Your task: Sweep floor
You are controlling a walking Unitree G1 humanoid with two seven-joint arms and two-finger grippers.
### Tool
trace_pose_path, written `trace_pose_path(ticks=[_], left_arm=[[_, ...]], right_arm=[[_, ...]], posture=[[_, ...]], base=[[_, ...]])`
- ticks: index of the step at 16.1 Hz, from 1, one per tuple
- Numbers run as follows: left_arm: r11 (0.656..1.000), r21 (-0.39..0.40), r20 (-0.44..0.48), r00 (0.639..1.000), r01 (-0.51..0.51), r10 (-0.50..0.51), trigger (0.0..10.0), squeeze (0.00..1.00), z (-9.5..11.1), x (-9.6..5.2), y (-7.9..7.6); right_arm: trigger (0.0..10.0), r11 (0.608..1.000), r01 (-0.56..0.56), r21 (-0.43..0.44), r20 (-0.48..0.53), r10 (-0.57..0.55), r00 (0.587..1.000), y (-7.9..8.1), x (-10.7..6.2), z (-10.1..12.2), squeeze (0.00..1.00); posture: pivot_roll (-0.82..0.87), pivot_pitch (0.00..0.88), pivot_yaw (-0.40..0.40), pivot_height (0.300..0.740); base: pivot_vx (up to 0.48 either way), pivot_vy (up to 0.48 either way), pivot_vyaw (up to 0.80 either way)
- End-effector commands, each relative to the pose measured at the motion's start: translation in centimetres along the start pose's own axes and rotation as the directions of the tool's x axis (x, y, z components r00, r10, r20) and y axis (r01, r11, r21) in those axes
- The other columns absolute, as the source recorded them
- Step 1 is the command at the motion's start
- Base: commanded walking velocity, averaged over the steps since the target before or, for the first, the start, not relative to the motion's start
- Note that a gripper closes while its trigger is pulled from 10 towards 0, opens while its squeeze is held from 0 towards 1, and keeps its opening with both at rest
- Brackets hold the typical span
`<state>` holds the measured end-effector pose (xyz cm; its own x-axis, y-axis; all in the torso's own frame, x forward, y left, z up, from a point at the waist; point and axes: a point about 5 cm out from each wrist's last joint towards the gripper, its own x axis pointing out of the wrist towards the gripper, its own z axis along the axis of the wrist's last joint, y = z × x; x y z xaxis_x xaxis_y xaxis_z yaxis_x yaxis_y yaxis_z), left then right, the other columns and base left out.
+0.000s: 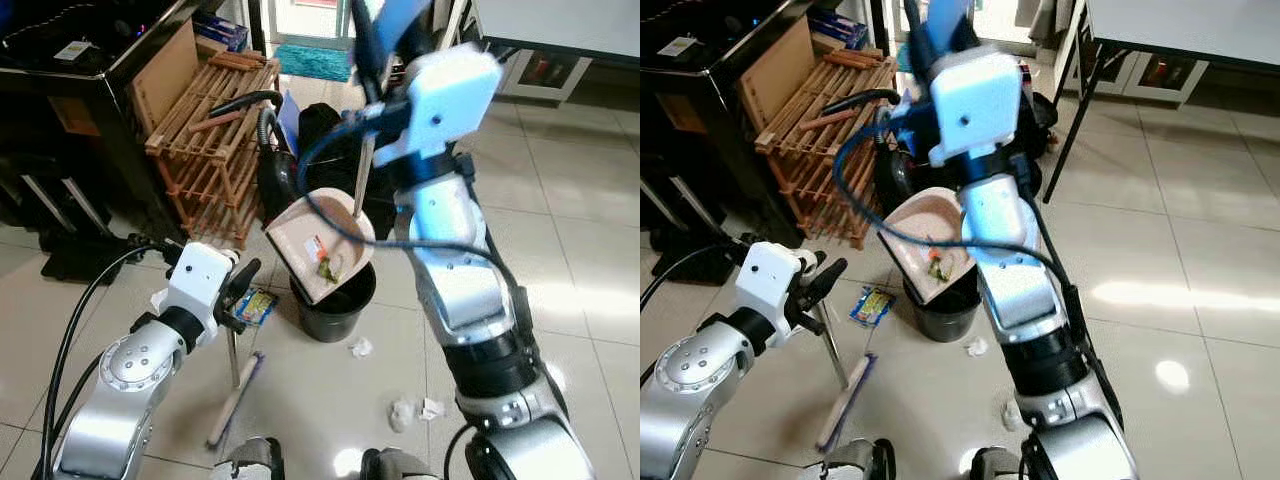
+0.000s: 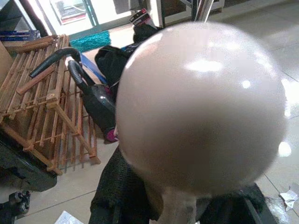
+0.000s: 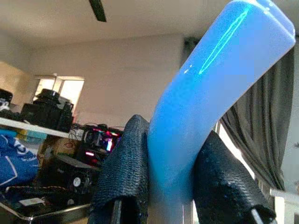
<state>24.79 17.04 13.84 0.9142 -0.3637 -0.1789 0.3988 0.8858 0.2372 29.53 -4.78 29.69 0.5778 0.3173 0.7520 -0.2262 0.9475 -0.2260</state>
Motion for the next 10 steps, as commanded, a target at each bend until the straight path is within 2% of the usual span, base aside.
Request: trace_pose_path(ticks=[1, 5, 8, 10], left_arm=[[1.0, 0.028, 0.038, 0.999, -0.013, 0.012, 10.0, 0.0, 0.9, -0.2, 0.3], [0.999, 0.031, 0.037, 0.999, -0.011, 0.01, 10.0, 0.0, 0.9, -0.2, 0.2], [0.999, 0.035, 0.036, 0.999, -0.012, 0.011, 10.0, 0.0, 0.9, -0.1, 0.2], [0.999, 0.035, 0.036, 0.999, -0.015, 0.014, 10.0, 0.0, 1.0, -0.1, 0.3]], right_arm=[[10.0, 0.999, -0.025, -0.03, 0.113, 0.029, 0.993, 0.2, 0.3, 1.9, 0.0], [10.0, 0.996, -0.03, -0.088, 0.167, 0.045, 0.985, 0.3, 0.5, 2.4, 0.0], [10.0, 0.995, -0.011, -0.095, 0.237, 0.033, 0.971, 0.3, 0.8, 3.3, 0.0], [10.0, 0.993, -0.059, -0.104, 0.276, 0.086, 0.957, 1.2, 0.6, 3.7, 0.0]], posture=[[0.03, 0.151, -0.013, 0.74], [0.03, 0.157, -0.014, 0.74], [0.03, 0.16, -0.015, 0.74], [0.03, 0.162, -0.017, 0.74]], base=[[0.0, 0.0, 0.0], [0.0, 0.0, 0.0], [0.0, 0.0, 0.0], [0.0, 0.0, 0.0]])
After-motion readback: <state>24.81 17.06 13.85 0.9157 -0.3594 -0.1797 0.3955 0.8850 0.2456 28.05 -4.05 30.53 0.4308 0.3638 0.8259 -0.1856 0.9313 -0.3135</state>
